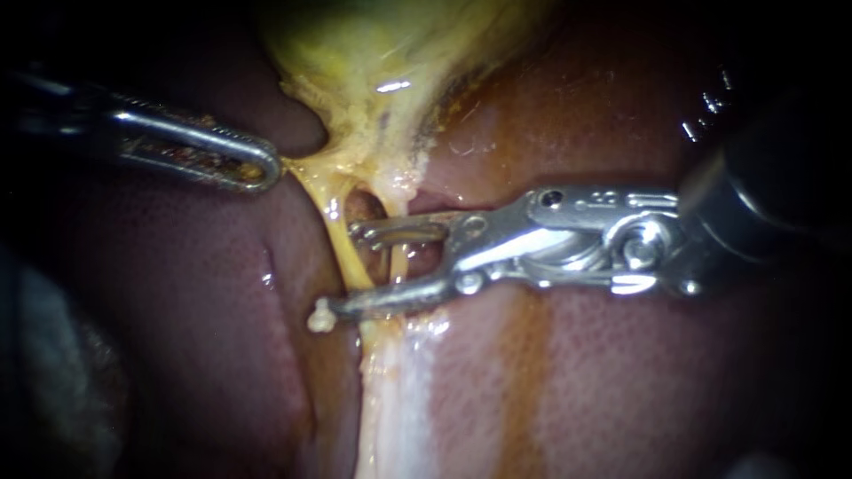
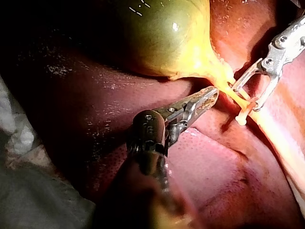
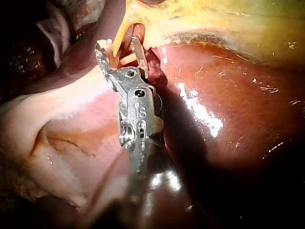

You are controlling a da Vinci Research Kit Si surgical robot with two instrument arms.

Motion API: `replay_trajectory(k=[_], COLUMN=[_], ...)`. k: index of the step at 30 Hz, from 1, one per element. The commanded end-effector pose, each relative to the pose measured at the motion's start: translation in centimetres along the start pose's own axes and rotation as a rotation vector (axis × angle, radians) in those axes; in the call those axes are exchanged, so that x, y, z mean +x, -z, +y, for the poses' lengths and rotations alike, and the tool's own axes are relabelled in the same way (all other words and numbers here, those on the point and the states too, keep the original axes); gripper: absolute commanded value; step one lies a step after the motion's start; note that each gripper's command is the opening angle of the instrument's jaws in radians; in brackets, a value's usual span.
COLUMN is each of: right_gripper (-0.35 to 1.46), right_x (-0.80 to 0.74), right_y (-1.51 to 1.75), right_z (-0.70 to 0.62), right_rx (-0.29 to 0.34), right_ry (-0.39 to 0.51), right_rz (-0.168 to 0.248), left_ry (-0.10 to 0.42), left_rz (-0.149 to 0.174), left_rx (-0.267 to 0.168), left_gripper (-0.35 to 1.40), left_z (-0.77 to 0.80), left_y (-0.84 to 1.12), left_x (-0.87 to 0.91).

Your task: Going back first clip left tube

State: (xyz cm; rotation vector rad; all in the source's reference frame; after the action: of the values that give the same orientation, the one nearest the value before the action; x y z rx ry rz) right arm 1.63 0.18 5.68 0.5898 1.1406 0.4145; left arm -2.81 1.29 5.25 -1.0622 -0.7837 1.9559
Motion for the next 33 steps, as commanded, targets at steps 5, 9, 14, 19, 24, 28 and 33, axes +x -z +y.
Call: replay_trajectory(k=[5, 9, 14, 19, 24, 28, 33], right_gripper=[0.50, 0.50, 0.50, 0.50, 0.50, 0.50, 0.50], right_x=[-0.10, -0.13, -0.14, -0.17, -0.16, -0.12, -0.13], right_y=[0.33, 0.59, 0.88, 1.04, 1.11, 1.14, 1.18], right_z=[-0.06, -0.09, -0.10, -0.12, -0.11, -0.11, -0.11], right_rx=[-0.011, -0.016, -0.006, -0.013, -0.019, -0.021, -0.020], right_ry=[0.046, 0.069, 0.086, 0.097, 0.095, 0.091, 0.091], right_rz=[0.005, 0.007, -0.004, -0.047, -0.057, -0.056, -0.056], left_ry=[0.000, 0.000, 0.000, 0.000, 0.000, -0.002, -0.005], left_rz=[0.000, 0.000, 0.000, 0.000, -0.002, -0.004, -0.008], left_rx=[0.000, 0.001, 0.001, 0.001, -0.004, -0.009, -0.016], left_gripper=[-0.35, -0.35, -0.35, -0.35, -0.35, -0.35, -0.35], left_z=[0.01, 0.02, 0.02, 0.02, 0.03, 0.03, 0.00], left_y=[0.00, 0.00, 0.00, 0.00, -0.10, -0.25, -0.44], left_x=[0.00, 0.00, 0.00, 0.01, -0.01, -0.02, -0.04])
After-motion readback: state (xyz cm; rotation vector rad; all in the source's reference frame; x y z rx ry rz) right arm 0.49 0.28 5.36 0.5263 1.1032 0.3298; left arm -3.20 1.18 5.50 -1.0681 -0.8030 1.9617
